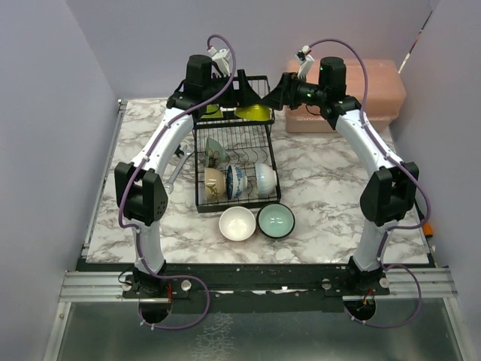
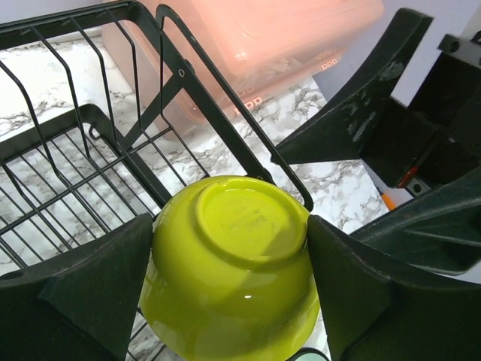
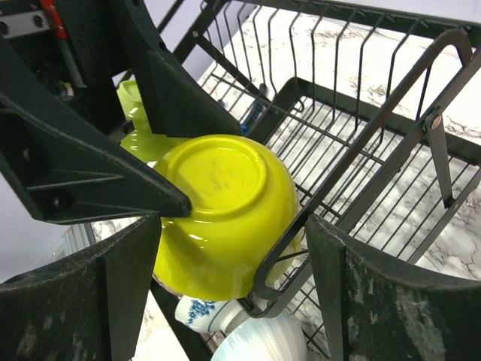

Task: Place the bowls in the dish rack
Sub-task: Turn the bowl upside down on the dish rack.

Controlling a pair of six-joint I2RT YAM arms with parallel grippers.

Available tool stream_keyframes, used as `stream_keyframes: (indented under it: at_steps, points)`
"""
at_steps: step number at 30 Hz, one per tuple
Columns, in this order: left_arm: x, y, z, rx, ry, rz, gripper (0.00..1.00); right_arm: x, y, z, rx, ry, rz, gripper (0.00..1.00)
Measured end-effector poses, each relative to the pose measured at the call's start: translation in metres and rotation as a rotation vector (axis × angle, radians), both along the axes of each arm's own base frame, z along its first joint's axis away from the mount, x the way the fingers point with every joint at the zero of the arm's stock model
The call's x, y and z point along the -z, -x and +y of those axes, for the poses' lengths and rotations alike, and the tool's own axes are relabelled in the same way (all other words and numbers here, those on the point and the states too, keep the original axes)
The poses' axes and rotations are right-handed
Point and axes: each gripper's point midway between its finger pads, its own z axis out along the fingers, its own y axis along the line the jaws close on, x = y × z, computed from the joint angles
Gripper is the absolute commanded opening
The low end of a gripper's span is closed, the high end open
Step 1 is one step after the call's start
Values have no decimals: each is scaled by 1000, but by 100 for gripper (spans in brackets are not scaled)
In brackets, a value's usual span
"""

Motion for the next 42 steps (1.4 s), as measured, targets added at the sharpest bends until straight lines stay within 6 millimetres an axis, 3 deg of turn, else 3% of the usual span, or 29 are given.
stream_keyframes:
  at_steps: [3,9,12,22,33,38,42]
  points:
    - [-1,4,0,-1,-12,-12,85,-14,6,-3,10,-12,-29,84]
    - [-3,6,0,-1,-18,-22,89,-79,27,-10,21,-69,-181,84]
    - [-2,4,1,-13,-22,-23,91,-95,32,-11,23,-86,-220,85]
    - [-4,-3,4,-60,-39,-47,92,-76,30,-13,29,-75,-164,80]
    - [-14,-9,4,-79,-27,-89,82,-63,32,-10,1,-56,-124,74]
    - [-18,-12,5,-87,-21,-109,84,-55,30,-6,-11,-17,-109,74]
    - [-28,-10,17,-149,-39,-140,86,-54,28,1,-2,44,-133,74]
